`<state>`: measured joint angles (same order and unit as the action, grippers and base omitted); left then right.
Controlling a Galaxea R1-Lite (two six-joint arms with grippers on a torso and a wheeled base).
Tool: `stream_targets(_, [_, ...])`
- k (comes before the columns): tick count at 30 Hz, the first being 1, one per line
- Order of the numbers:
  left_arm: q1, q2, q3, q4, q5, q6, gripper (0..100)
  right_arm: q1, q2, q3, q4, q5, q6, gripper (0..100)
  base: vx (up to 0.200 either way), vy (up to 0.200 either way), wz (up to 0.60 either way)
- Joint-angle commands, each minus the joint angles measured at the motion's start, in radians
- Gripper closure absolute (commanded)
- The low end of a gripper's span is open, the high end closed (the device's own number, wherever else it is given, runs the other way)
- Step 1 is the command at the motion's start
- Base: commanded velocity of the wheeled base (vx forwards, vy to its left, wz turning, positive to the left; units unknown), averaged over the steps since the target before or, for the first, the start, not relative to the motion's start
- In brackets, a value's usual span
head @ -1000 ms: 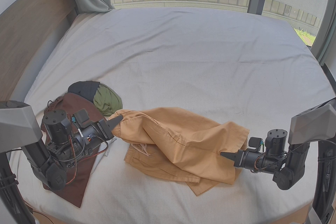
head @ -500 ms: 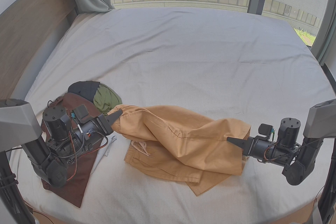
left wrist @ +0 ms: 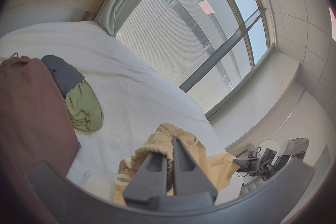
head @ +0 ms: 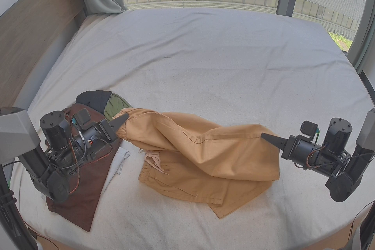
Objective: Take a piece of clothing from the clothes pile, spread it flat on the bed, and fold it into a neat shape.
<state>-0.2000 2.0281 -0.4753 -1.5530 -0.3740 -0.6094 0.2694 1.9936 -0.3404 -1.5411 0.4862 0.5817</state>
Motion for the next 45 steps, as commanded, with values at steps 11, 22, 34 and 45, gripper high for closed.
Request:
stream_targets(11, [0.057, -0.106, 0.015, -0.001, -0.059, 0.002, 100, -0.038, -0.061, -0.032, -0.002, 0.003, 0.006, 100, 0.000, 0.000, 0.00])
stream_targets(22, [0.091, -0.197, 0.075, 0.001, -0.171, 0.000, 100, -0.035, -0.079, -0.060, -0.002, 0.002, 0.010, 100, 0.000, 0.000, 0.00])
stream_targets(34, [0.090, -0.137, 0.064, -0.001, -0.163, 0.034, 100, -0.078, -0.093, -0.083, -0.002, 0.002, 0.021, 100, 0.000, 0.000, 0.00])
stream_targets(45, [0.090, -0.101, 0.057, -0.001, -0.163, 0.089, 100, -0.101, -0.095, -0.097, -0.002, 0.002, 0.021, 100, 0.000, 0.000, 0.00])
